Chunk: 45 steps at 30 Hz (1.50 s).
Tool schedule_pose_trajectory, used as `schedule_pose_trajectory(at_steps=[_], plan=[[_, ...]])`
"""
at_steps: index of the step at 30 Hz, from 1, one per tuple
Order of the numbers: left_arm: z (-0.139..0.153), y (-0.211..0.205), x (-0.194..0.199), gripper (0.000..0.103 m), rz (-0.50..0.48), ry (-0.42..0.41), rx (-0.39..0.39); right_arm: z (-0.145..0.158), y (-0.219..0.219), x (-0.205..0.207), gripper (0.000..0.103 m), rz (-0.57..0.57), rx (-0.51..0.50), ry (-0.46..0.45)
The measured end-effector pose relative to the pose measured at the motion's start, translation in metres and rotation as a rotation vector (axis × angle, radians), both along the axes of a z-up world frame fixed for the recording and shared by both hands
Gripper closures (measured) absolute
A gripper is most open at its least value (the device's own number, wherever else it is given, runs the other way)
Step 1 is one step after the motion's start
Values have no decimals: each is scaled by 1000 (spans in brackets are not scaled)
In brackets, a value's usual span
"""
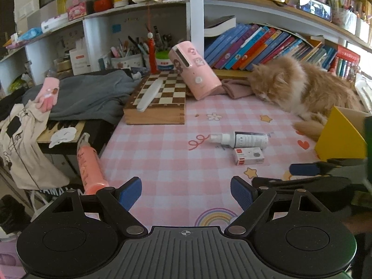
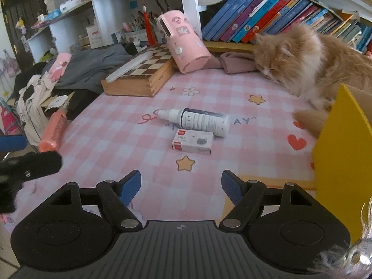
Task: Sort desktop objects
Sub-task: 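Move both open tools down toward the spray bottle and stapler box, then grasp the white stapler box with the right tool while the left tool grasps the spray bottle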
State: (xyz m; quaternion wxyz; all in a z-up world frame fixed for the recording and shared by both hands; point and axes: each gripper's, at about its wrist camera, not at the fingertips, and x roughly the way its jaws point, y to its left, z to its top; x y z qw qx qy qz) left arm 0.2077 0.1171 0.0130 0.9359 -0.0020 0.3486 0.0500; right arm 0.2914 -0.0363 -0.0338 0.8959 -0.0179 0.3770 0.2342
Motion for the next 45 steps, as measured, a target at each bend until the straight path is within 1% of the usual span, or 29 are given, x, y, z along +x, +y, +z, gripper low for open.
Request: schedule_pose_trajectory(at_steps=[7, 13, 19, 20, 21, 22, 24, 25, 28, 31, 37, 40, 43, 45], plan=[[-1, -2, 11, 17, 21, 19, 17, -17, 17, 31, 29, 20, -33, 5], [-2, -5, 18, 17, 36, 35, 24, -32, 26, 50, 29, 16, -36, 43], [-4, -9, 23, 17, 49, 48, 30, -38, 33, 58, 30, -12, -52, -1], [-4, -10, 25, 17, 49, 49, 33, -38, 34, 60, 31, -16, -58, -11], [-4, -10, 26, 17, 49, 49, 36, -39, 36, 61, 34, -18, -67, -22], [-4, -11, 27, 17, 49, 49, 39, -39, 37, 62, 41, -17, -73, -31], [-4, -12, 31, 17, 46, 50, 41, -39, 36, 65, 50, -17, -87, -50], [-4, -13, 33, 17, 41, 50, 43, -39, 34, 66, 51, -12, -78, -48], [-5, -17, 43, 17, 17, 50, 56, -39, 25, 68, 51, -35, -71, -44], [-7, -22, 54, 17, -18, 47, 62, -37, 8, 68, 51, -76, -47, -25], [-14, -40, 84, 17, -103, 43, 81, -29, -28, 62, 51, -135, -33, 3], [-16, -49, 99, 17, -150, 29, 85, -28, -41, 58, 51, -132, -35, 33], [-19, -57, 115, 17, -198, 18, 97, -26, -51, 51, 51, -123, -43, 35], [-24, -61, 126, 17, -246, 31, 101, -25, -55, 46, 51, -111, -48, 34]])
